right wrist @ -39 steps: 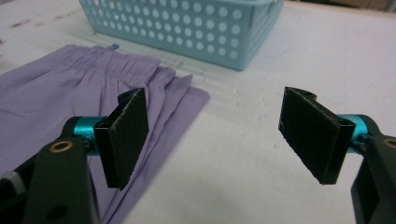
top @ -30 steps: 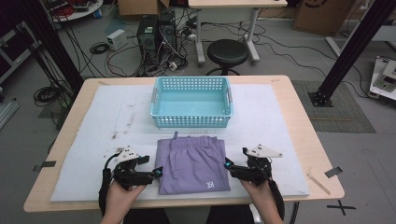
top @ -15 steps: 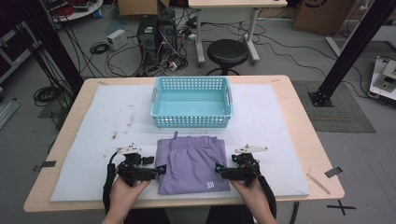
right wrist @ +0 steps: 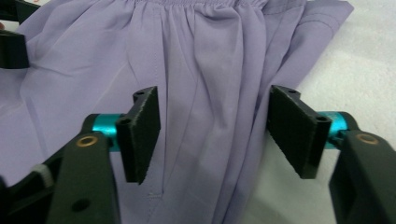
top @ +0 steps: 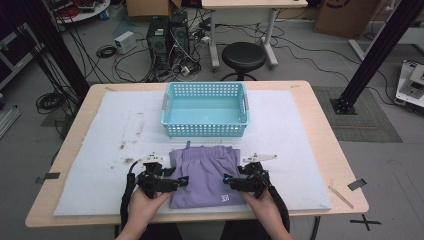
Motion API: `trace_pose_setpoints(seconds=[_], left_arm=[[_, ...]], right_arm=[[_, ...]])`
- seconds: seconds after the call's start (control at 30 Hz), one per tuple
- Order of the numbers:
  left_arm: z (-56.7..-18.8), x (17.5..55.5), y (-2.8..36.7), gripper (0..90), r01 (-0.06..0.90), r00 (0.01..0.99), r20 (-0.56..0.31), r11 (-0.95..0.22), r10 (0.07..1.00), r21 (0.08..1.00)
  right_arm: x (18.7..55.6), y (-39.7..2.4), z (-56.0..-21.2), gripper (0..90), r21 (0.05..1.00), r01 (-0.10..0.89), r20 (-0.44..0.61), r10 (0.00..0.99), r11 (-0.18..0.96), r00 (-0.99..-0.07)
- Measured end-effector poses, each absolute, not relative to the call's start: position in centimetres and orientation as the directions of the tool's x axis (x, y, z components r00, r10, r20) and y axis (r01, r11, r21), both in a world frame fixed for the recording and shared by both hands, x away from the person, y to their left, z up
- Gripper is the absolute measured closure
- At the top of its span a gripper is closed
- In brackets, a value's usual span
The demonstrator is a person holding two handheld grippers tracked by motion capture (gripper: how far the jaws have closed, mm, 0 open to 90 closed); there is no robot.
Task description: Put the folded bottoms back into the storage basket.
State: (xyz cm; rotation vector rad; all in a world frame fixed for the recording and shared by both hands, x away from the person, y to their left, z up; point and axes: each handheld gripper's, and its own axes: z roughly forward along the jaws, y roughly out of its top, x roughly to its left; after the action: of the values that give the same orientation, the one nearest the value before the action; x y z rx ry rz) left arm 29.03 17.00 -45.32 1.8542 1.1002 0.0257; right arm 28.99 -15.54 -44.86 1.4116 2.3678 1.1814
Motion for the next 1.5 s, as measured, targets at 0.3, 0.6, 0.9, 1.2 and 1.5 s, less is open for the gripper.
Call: trace_pose_setpoints(seconds=[0.3,0.6,0.9,1.2,1.5], left_arm=[[-45.3,28.9,16.7,36.0,0.662,0.593,-0.385,-0.156,0.707,0.733],[-45.4,29.3,16.2,62.8,0.675,0.569,-0.381,-0.149,0.728,0.723],[-45.4,29.3,15.8,82.0,0.657,0.586,-0.360,-0.166,0.726,0.735],[-43.9,29.0,16.0,84.6,0.589,0.648,-0.312,-0.198,0.695,0.783],[-41.7,29.2,17.0,84.8,0.537,0.685,-0.291,-0.193,0.668,0.821]], right_arm=[[29.0,-15.5,-44.8,49.0,0.683,0.691,0.254,0.809,0.237,-0.529],[28.6,-14.7,-44.9,74.3,0.698,0.650,0.160,0.820,0.299,-0.549],[28.8,-14.8,-44.9,86.5,0.695,0.651,0.199,0.788,0.306,-0.583],[28.5,-15.7,-43.4,87.0,0.754,0.609,0.226,0.773,0.247,-0.593],[28.5,-16.0,-41.8,87.0,0.784,0.578,0.228,0.759,0.228,-0.610]])
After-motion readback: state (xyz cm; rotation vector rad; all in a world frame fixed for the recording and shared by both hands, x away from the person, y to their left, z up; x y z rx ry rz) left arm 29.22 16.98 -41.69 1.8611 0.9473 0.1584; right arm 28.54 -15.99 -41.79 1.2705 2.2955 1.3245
